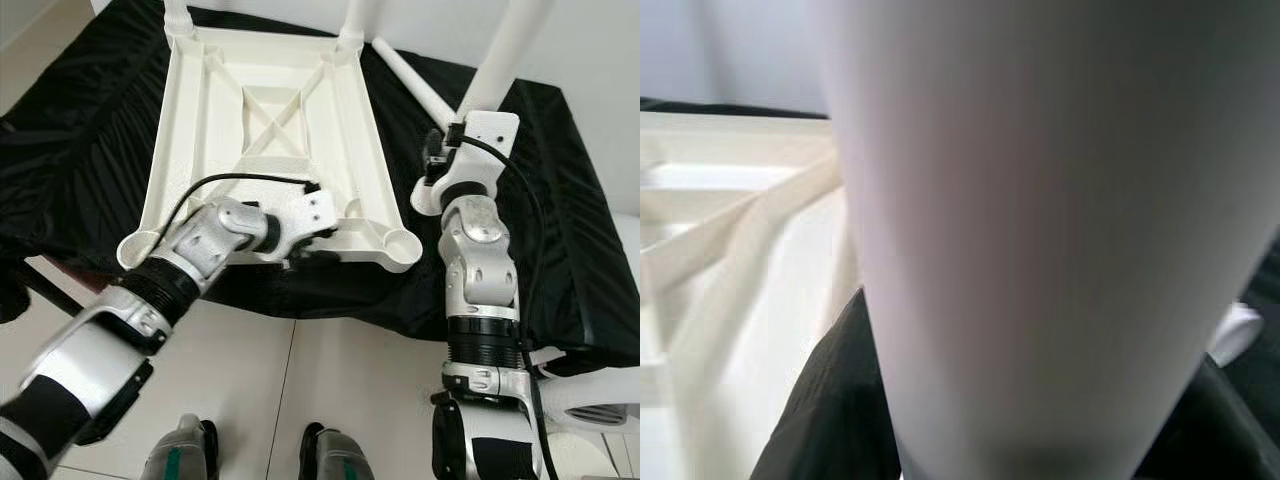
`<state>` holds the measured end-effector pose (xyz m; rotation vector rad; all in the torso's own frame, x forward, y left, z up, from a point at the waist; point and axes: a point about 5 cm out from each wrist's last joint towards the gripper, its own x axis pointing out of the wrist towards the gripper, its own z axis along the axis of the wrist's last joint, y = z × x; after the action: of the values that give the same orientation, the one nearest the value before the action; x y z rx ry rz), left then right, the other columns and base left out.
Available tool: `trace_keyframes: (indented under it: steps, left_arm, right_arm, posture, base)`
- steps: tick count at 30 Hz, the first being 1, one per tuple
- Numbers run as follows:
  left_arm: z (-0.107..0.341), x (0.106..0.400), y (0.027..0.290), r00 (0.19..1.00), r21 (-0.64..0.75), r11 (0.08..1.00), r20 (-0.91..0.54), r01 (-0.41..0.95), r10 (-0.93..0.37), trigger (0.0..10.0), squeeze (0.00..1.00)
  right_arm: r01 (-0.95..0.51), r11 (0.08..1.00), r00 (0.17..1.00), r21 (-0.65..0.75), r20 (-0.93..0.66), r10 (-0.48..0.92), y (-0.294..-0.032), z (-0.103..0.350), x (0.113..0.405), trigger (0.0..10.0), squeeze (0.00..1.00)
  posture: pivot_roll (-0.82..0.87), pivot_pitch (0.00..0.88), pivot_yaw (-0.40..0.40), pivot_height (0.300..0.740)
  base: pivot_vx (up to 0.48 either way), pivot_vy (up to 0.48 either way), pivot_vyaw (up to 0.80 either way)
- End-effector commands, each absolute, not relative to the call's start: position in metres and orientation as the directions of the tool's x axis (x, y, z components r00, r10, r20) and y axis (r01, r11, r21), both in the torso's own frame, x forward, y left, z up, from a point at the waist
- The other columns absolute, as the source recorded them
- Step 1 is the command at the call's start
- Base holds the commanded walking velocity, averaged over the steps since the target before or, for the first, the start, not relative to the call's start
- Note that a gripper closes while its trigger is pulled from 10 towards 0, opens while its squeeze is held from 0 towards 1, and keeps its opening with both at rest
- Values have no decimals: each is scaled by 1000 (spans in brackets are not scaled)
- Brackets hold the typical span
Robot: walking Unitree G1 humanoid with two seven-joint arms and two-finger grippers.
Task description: Building children table
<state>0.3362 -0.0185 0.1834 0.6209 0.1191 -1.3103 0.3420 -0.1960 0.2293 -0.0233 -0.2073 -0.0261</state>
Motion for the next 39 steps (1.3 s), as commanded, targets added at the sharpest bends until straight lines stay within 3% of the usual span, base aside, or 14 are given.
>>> trace_keyframes:
  steps: [1, 13, 22, 31, 39]
  left_arm:
    - [187, 333, -24, 289, 356, 146, -391, 923, -874, 10000, 0]
    - [174, 314, -41, 248, 323, 109, -427, 940, -870, 10000, 0]
    - [152, 318, -41, 375, 358, 213, -481, 909, -793, 10000, 0]
    - [189, 321, -44, 360, 343, 235, -369, 909, -857, 10000, 0]
    - [185, 331, -40, 420, 370, 280, -383, 886, -823, 10000, 0]
  right_arm:
    - [-1, 1000, 974, -8, 227, 3, -197, 231, 337, 10000, 0]
    - [2, 1000, 976, -28, 218, 4, -202, 229, 337, 10000, 0]
    - [-14, 1000, 966, -21, 259, 19, -203, 238, 334, 10000, 0]
    - [-13, 1000, 966, -25, 258, 19, -205, 237, 334, 10000, 0]
    - [-14, 1000, 964, -25, 263, 20, -204, 239, 334, 10000, 0]
  posture:
    - [56, 99, -110, 740]
    - [53, 90, -105, 740]
    - [46, 87, -97, 740]
    - [50, 98, -100, 740]
    - [50, 102, -95, 740]
  base:
    - [0, 0, 0]
    - [0, 0, 0]
    - [0, 0, 0]
    - [0, 0, 0]
    - [0, 0, 0]
